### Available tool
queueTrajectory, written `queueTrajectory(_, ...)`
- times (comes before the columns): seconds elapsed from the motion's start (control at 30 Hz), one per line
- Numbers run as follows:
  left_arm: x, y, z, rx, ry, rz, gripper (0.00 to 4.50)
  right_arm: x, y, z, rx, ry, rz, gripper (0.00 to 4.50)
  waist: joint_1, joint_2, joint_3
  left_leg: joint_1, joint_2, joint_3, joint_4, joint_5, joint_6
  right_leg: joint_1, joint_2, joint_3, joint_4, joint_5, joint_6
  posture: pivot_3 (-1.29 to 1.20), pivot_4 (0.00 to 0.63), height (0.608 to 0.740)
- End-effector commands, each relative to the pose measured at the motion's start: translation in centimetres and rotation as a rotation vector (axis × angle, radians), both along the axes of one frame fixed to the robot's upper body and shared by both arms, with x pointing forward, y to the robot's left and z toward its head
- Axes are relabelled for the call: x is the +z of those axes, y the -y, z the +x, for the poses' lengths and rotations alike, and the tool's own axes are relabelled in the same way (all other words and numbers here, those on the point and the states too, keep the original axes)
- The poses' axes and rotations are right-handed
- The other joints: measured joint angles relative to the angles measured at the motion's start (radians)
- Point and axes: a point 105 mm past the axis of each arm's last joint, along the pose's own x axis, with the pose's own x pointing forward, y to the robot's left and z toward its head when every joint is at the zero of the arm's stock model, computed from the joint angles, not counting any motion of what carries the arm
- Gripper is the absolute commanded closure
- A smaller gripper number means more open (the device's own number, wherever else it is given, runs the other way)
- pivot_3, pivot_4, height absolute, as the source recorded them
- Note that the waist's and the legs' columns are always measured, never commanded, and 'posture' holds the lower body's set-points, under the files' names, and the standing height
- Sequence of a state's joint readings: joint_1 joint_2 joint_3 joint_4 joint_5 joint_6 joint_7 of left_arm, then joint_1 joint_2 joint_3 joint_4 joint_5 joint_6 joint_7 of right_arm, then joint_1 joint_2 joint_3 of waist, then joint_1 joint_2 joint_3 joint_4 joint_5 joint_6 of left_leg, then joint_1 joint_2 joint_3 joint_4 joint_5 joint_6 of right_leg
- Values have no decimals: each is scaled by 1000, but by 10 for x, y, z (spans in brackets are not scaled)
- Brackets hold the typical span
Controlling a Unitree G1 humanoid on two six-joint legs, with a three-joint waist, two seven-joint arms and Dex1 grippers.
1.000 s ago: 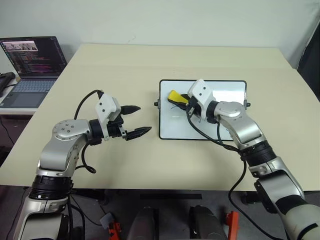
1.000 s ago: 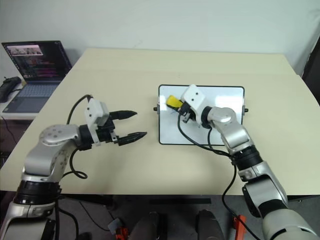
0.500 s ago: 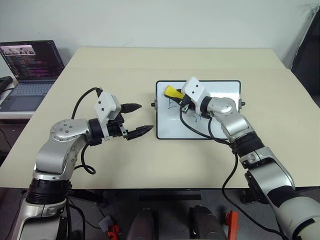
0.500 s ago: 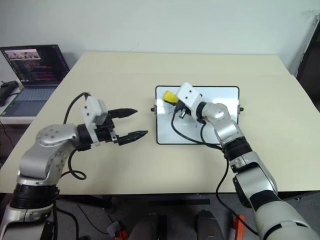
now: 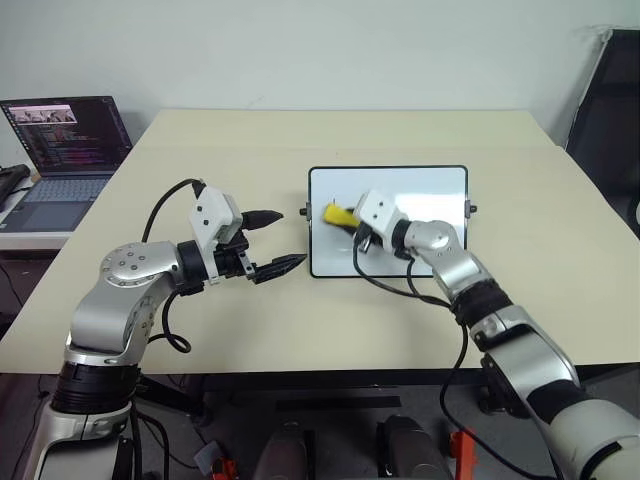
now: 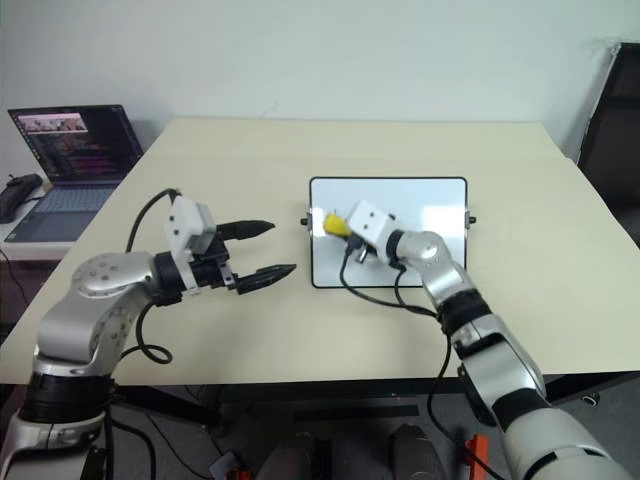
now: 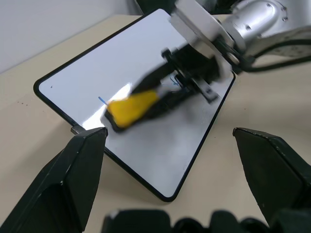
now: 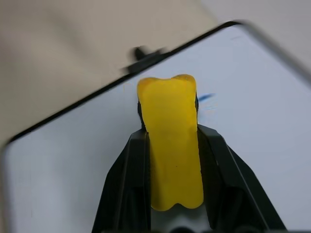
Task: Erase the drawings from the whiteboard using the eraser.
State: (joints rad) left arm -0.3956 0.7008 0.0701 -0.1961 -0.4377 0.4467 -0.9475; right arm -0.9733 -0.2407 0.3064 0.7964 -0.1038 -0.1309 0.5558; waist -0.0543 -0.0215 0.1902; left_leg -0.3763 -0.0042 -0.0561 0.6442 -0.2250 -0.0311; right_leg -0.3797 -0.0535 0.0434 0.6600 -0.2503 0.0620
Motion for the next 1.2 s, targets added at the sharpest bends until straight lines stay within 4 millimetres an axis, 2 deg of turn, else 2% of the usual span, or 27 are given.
queueTrajectory(0.03,12,5,0,-17,53,-9,0,14,31,25,-216,65,28,3540,0,0,0,0,0,0,0,0,0,0,0,0,0,0,0,0,150,740)
queueTrajectory(0.13,11,7,0,-21,53,-11,0,22,36,32,-261,95,28,3540,0,0,0,-3,0,0,-1,0,0,-3,0,0,-1,0,-1,0,150,740)
queueTrajectory(0.27,9,9,0,-28,48,-14,0,10,26,25,-188,54,-7,3540,0,0,0,-6,0,1,-4,0,-1,-6,0,0,-1,2,-2,0,150,740)
queueTrajectory(0.33,9,9,-1,-30,48,-15,0,-2,17,17,-114,14,-32,3540,-3,-1,0,-6,0,1,-5,0,-1,-6,0,0,-1,2,-1,0,150,740)
queueTrajectory(0.43,9,10,0,-35,48,-16,0,-7,3,0,22,-19,-25,3540,-8,-1,-1,-5,0,1,-5,0,-1,-6,0,0,-1,-1,1,0,150,740)
queueTrajectory(0.57,9,11,2,-43,47,-15,0,-4,-3,-25,168,-54,-5,3540,-9,-1,-1,-5,1,1,-6,0,-1,-6,1,0,-1,-1,2,0,150,740)
queueTrajectory(0.63,9,12,4,-52,47,-13,0,2,4,-30,172,-45,-5,3540,-5,-1,0,-6,1,1,-6,0,-1,-8,1,0,-1,-1,3,0,150,740)
queueTrajectory(0.7,9,13,7,-60,52,-13,0,17,14,-34,155,-22,25,3540,-2,-1,0,-9,0,1,-7,0,-1,-10,0,0,-1,1,3,0,150,740)
queueTrajectory(0.8,13,13,11,-71,66,-10,0,56,33,-43,128,31,122,3540,1,-1,1,-12,0,0,-9,-1,-1,-12,0,-1,-3,1,2,0,150,740)
queueTrajectory(0.83,15,13,13,-75,74,-8,0,78,51,-48,109,47,177,3540,4,-1,1,-16,0,0,-9,-1,-1,-16,0,-1,-2,1,2,0,150,740)
queueTrajectory(0.87,16,13,14,-78,79,-6,0,92,62,-54,99,54,210,3540,6,-1,1,-22,0,-1,-9,-1,-1,-23,0,-1,-1,1,2,0,150,740)
queueTrajectory(0.9,18,12,15,-84,82,-2,0,106,84,-64,89,37,230,3540,10,-1,1,-26,-1,-1,-9,-1,-1,-27,-1,-1,0,2,2,0,150,740)
queueTrajectory(0.93,20,12,16,-88,85,2,0,114,97,-72,86,20,237,3540,19,-1,1,-27,-1,-1,-9,-1,-2,-28,-1,-2,0,2,2,0,150,740)
queueTrajectory(1.0,22,12,15,-107,89,16,0,114,119,-90,84,-36,171,3540,27,-1,1,-28,-1,-1,-10,-2,-3,-27,-1,-3,-4,1,2,0,150,740)
queueTrajectory(1.1,29,5,14,-122,97,42,0,104,174,-115,-26,-152,52,3540,30,-1,1,-29,-1,-2,-16,-2,-3,-26,-1,-5,-13,1,2,0,150,740)
queueTrajectory(1.2,30,-1,14,-122,87,67,0,100,208,-129,-119,-193,11,3540,25,-1,1,-32,-1,-1,-16,-3,-3,-27,-2,-4,-15,0,3,0,150,740)
